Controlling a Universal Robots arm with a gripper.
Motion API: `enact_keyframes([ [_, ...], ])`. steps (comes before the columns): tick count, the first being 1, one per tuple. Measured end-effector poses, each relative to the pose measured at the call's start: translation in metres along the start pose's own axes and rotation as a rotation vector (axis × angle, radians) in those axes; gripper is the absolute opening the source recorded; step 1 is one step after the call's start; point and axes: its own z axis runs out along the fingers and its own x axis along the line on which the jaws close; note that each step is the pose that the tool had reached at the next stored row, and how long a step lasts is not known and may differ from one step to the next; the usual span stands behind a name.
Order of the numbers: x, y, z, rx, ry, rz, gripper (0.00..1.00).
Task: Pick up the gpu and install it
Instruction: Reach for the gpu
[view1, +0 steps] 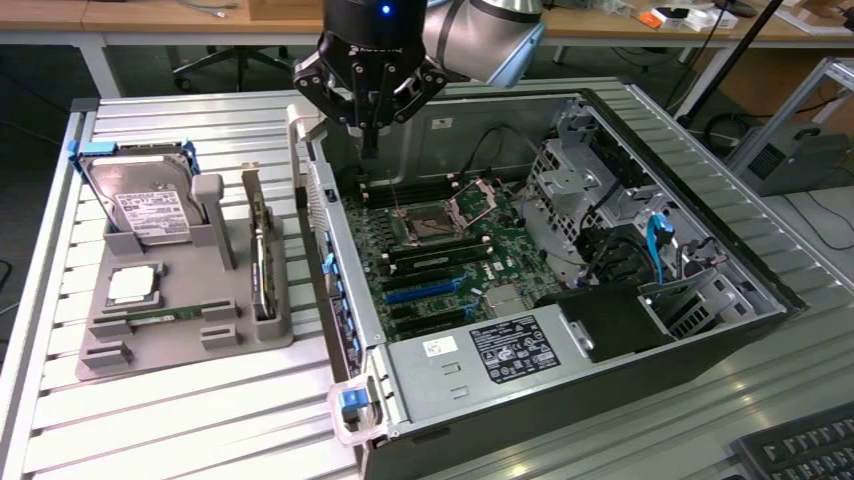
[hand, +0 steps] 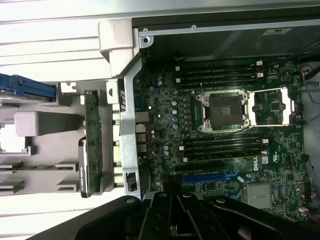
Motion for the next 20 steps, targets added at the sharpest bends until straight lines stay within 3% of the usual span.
enact_keyframes([
  [20,0.0063,-0.0005,-0.0001,0.0001,-0.0001,0.000,0.11],
])
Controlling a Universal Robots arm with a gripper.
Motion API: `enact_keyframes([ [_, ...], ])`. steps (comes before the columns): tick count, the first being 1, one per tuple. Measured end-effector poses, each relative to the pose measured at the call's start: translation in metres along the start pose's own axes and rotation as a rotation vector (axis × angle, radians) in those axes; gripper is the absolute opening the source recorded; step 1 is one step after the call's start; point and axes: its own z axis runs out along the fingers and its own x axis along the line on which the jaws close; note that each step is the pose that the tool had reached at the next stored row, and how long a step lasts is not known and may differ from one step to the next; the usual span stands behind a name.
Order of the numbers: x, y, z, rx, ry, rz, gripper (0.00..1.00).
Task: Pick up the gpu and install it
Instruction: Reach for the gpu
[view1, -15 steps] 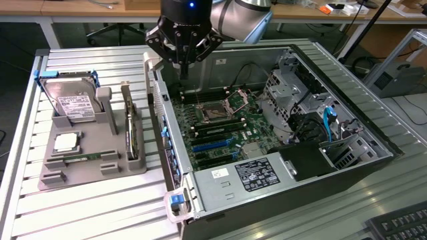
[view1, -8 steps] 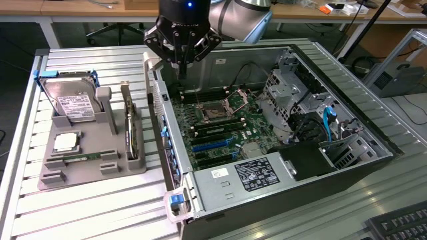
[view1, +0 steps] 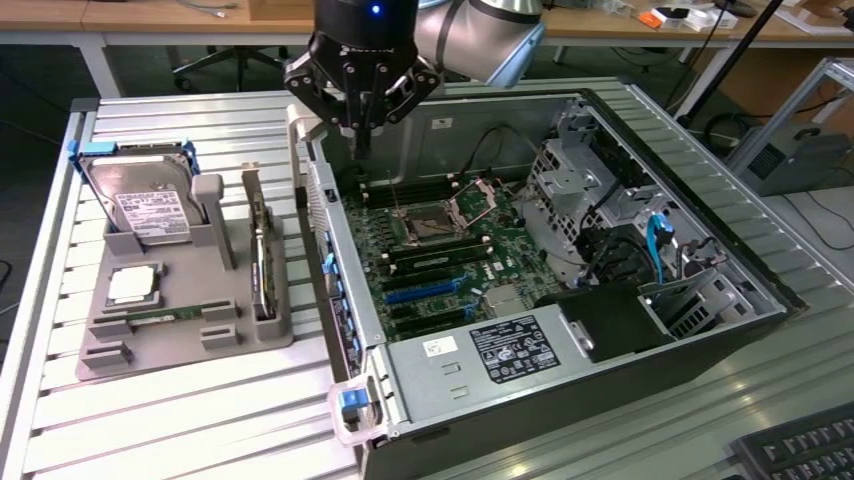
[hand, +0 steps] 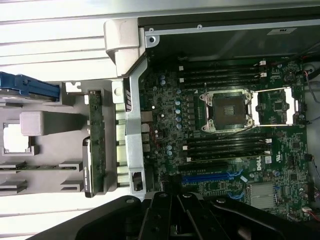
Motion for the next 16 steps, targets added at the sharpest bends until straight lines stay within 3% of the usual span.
enact_keyframes([
  [16,0.0074,-0.0006,-0.0002,0.0000,0.0001,0.000,0.11],
])
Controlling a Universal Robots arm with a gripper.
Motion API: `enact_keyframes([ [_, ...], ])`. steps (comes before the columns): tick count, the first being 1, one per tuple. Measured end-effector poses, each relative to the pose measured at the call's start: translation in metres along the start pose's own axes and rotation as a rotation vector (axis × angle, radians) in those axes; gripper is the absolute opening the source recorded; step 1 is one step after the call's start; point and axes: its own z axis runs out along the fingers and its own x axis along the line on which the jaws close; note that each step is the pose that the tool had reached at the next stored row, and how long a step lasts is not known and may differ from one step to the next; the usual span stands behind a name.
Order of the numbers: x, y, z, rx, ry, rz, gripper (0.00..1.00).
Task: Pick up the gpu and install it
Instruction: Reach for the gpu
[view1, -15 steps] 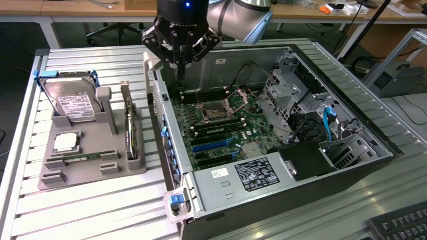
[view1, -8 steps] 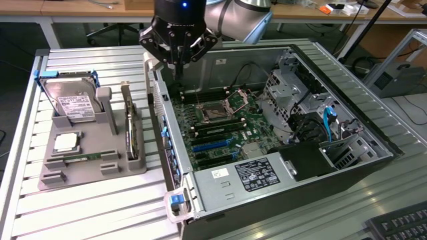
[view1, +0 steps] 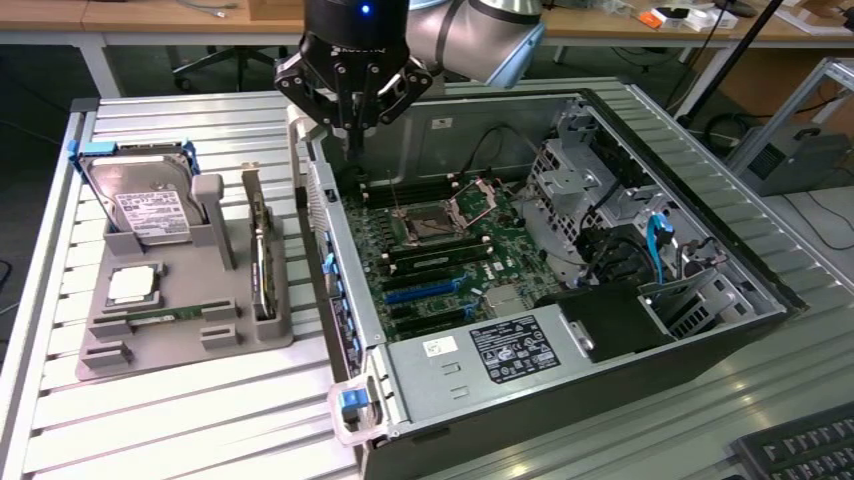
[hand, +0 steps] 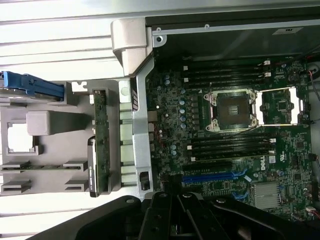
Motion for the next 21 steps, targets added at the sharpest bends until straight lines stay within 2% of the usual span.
enact_keyframes([
  [21,0.0096,-0.0007,-0.0002,0.0001,-0.0001,0.000,0.11],
])
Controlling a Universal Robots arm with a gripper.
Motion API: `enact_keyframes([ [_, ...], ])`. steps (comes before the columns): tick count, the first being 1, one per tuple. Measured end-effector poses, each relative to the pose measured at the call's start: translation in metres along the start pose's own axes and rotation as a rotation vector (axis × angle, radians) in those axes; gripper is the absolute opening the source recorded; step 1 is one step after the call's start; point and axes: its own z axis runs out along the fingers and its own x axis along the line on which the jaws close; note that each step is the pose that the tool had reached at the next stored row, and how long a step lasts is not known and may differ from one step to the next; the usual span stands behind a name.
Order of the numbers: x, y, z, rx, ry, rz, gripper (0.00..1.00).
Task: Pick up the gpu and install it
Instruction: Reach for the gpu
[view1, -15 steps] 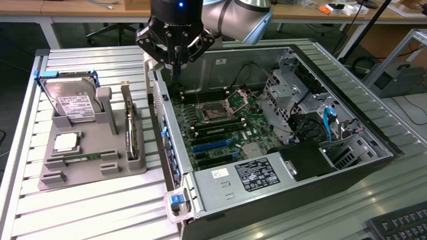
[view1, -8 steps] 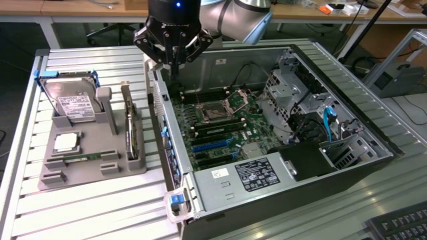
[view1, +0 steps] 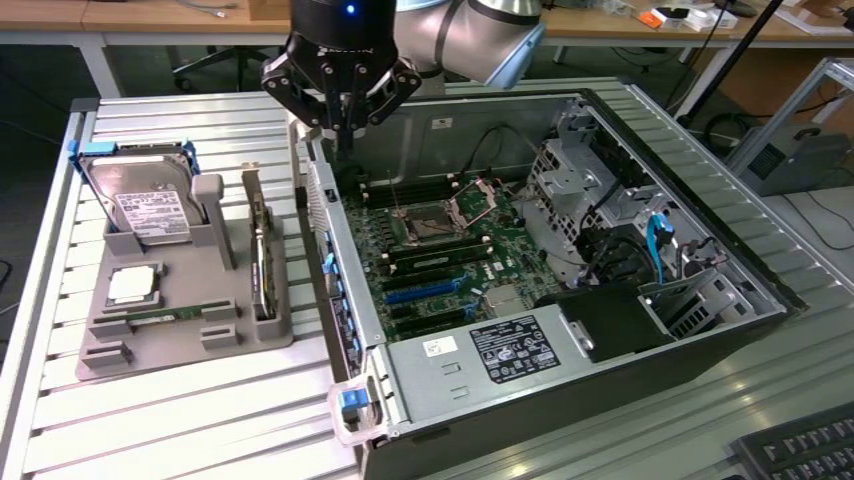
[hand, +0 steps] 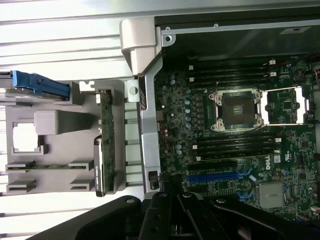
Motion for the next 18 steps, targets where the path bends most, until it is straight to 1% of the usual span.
enact_keyframes([
  [18,0.0061,-0.0005,-0.0002,0.0001,0.0001,0.000,0.11],
])
